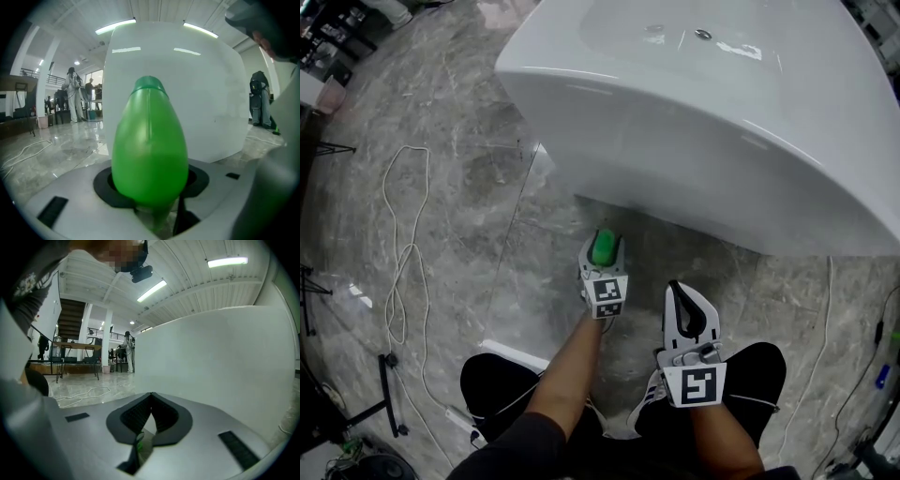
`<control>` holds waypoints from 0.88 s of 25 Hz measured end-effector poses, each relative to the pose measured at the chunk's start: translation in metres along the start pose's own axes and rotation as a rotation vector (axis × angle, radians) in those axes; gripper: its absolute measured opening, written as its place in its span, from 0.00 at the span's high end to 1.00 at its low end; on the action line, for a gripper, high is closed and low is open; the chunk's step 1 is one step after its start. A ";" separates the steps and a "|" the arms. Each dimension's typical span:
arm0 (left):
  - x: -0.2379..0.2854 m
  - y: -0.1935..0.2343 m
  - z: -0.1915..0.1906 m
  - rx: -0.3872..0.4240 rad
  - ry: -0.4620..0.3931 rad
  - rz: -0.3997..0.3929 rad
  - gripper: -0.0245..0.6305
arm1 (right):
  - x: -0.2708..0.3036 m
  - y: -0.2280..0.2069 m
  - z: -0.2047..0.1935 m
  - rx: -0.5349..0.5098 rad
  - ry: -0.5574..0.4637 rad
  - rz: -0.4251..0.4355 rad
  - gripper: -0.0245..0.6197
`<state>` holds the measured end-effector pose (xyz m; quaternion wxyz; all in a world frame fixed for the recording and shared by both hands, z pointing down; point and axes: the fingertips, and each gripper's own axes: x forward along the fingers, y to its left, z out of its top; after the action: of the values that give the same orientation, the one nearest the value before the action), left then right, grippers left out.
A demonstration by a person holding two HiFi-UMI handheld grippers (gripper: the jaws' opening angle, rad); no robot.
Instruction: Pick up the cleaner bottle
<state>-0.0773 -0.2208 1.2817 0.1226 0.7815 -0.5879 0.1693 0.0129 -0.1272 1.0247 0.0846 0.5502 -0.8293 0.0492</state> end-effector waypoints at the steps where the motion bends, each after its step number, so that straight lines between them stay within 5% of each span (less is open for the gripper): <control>1: 0.000 0.001 -0.001 0.006 0.001 0.005 0.63 | 0.000 0.000 0.000 0.000 -0.001 0.001 0.94; 14: -0.001 0.003 0.017 -0.008 0.009 -0.069 0.69 | -0.001 0.012 -0.011 -0.100 0.042 0.015 0.94; 18: -0.018 0.004 0.062 -0.039 -0.030 -0.065 0.69 | -0.004 -0.003 -0.004 -0.068 0.068 -0.026 0.94; 22: -0.054 0.009 0.136 -0.035 -0.094 -0.059 0.69 | -0.018 -0.015 0.058 -0.032 0.027 -0.063 0.94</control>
<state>-0.0827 -0.2293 1.1354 0.1135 0.8032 -0.5728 0.1182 0.0287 -0.1272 0.9644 0.1059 0.5738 -0.8111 0.0406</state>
